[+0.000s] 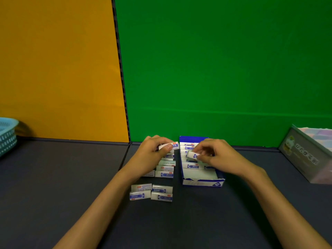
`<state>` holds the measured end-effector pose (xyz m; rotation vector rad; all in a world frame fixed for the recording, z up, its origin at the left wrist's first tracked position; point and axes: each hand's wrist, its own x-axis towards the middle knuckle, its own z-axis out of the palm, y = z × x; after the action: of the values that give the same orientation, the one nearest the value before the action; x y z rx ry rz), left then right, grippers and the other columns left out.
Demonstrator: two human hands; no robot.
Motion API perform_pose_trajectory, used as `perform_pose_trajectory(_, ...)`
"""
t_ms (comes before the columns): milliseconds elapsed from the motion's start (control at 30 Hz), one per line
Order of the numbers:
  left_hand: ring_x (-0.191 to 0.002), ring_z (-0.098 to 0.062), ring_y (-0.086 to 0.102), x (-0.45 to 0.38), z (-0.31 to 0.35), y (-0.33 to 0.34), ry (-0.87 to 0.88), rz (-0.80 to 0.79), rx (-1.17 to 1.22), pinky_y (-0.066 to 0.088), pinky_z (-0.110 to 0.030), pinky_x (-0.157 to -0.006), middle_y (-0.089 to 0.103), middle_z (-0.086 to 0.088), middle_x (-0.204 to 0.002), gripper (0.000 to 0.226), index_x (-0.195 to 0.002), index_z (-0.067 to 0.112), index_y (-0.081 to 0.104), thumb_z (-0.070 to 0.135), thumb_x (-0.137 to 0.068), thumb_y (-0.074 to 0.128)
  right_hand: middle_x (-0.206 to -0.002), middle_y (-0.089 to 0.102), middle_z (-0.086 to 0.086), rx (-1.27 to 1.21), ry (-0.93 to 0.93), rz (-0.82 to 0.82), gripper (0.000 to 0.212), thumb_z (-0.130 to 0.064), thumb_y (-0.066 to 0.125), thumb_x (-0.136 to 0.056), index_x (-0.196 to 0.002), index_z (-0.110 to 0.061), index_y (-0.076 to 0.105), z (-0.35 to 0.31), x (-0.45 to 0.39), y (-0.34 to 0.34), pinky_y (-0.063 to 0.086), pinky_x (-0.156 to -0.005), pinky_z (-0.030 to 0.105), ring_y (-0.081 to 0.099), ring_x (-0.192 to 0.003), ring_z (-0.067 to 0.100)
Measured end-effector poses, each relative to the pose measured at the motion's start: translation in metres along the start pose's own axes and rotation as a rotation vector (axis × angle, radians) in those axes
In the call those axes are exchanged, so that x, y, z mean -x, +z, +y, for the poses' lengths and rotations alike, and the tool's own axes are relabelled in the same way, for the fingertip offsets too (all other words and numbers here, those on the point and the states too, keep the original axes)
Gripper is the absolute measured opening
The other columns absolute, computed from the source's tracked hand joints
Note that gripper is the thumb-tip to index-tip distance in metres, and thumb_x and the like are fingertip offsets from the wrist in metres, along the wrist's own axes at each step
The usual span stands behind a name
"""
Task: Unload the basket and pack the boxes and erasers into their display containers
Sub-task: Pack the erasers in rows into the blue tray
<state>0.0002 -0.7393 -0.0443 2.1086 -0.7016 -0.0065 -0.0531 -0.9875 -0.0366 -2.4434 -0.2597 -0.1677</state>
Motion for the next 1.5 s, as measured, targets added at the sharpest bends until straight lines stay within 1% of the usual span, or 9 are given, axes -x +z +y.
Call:
perform_pose_trajectory(167, -0.103, -0.006, 0.046, -0.009, 0.011, 0.021, 0.093, -0.05, -0.112, 0.042, -0.036, -0.091, 0.058, 0.014, -0.105, 0.022, -0.118, 0.031, 0.066, 0.036, -0.102, 0.051, -0.093, 0.065, -0.015, 0.205, -0.016, -0.08, 0.02, -0.015, 0.073, -0.088, -0.106, -0.022, 0.075, 0.016, 0.009, -0.008, 0.052, -0.075, 0.022, 0.061, -0.084, 0.001)
perform_pose_trajectory(233, -0.102, -0.008, 0.05, -0.013, 0.015, 0.03, 0.131, -0.058, -0.148, 0.043, -0.04, -0.092, 0.059, 0.013, -0.104, 0.02, -0.116, 0.032, 0.065, 0.037, -0.101, 0.053, -0.093, 0.064, -0.019, 0.257, -0.028, -0.11, 0.02, -0.015, 0.072, -0.088, -0.105, -0.025, 0.076, 0.021, 0.01, -0.009, 0.047, -0.074, 0.015, 0.059, -0.086, 0.0)
perform_pose_trajectory(367, -0.089, -0.008, 0.056, -0.019, 0.022, 0.046, 0.165, -0.055, -0.219, 0.045, -0.036, -0.086, 0.057, 0.013, -0.097, 0.018, -0.113, 0.025, 0.067, 0.033, -0.099, 0.059, -0.103, 0.068, -0.015, 0.336, -0.025, -0.146, 0.024, -0.015, 0.07, -0.086, -0.107, -0.027, 0.075, 0.025, 0.013, -0.011, 0.045, -0.079, 0.017, 0.058, -0.091, 0.0)
perform_pose_trajectory(467, -0.091, -0.013, 0.06, -0.024, 0.024, 0.055, 0.224, -0.044, -0.382, 0.044, -0.036, -0.087, 0.064, 0.007, -0.099, 0.02, -0.112, 0.023, 0.069, 0.034, -0.096, 0.062, -0.103, 0.069, -0.016, 0.459, -0.069, -0.134, 0.026, -0.016, 0.068, -0.085, -0.106, -0.028, 0.075, 0.024, 0.015, -0.012, 0.036, -0.074, 0.014, 0.052, -0.09, -0.001)
perform_pose_trajectory(533, -0.095, -0.016, 0.063, -0.027, 0.024, 0.059, 0.26, -0.061, -0.467, 0.044, -0.037, -0.089, 0.069, 0.005, -0.103, 0.02, -0.11, 0.025, 0.07, 0.035, -0.095, 0.064, -0.102, 0.069, -0.013, 0.452, -0.077, -0.124, 0.026, -0.015, 0.068, -0.085, -0.106, -0.028, 0.075, 0.024, 0.015, -0.011, 0.037, -0.071, 0.014, 0.05, -0.088, 0.0)
perform_pose_trajectory(700, -0.109, -0.015, 0.053, -0.027, 0.024, 0.066, 0.31, -0.089, -0.654, 0.033, -0.034, -0.093, 0.068, 0.01, -0.115, 0.025, -0.119, 0.032, 0.067, 0.041, -0.096, 0.059, -0.099, 0.067, -0.014, 0.491, -0.088, -0.08, 0.026, -0.02, 0.066, -0.084, -0.106, -0.031, 0.074, 0.028, 0.018, -0.011, 0.041, -0.085, 0.029, 0.045, -0.095, 0.008)
perform_pose_trajectory(967, -0.11, -0.012, 0.049, -0.028, 0.019, 0.072, 0.307, -0.096, -0.776, 0.024, -0.034, -0.093, 0.068, 0.013, -0.109, 0.023, -0.107, 0.032, 0.068, 0.048, -0.092, 0.062, -0.093, 0.054, -0.018, 0.445, -0.068, -0.073, 0.021, -0.023, 0.071, -0.084, -0.104, -0.031, 0.072, 0.029, 0.022, -0.009, 0.032, -0.081, 0.024, 0.037, -0.099, 0.004)
perform_pose_trajectory(1200, -0.113, -0.014, 0.049, -0.026, 0.027, 0.07, 0.321, -0.117, -0.88, 0.022, -0.036, -0.095, 0.068, 0.011, -0.113, 0.022, -0.111, 0.032, 0.067, 0.043, -0.094, 0.061, -0.094, 0.058, -0.012, 0.451, -0.058, -0.065, 0.016, -0.023, 0.072, -0.082, -0.097, -0.026, 0.072, 0.031, 0.022, -0.007, 0.043, -0.081, 0.027, 0.037, -0.098, 0.006)
perform_pose_trajectory(1500, -0.112, -0.017, 0.049, -0.026, 0.032, 0.067, 0.283, -0.136, -0.976, 0.023, -0.039, -0.095, 0.07, 0.01, -0.108, 0.015, -0.106, 0.031, 0.068, 0.037, -0.094, 0.063, -0.088, 0.049, -0.017, 0.444, -0.056, -0.044, 0.011, -0.021, 0.071, -0.082, -0.091, -0.027, 0.069, 0.03, 0.023, -0.007, 0.035, -0.076, 0.023, 0.036, -0.097, 0.004)
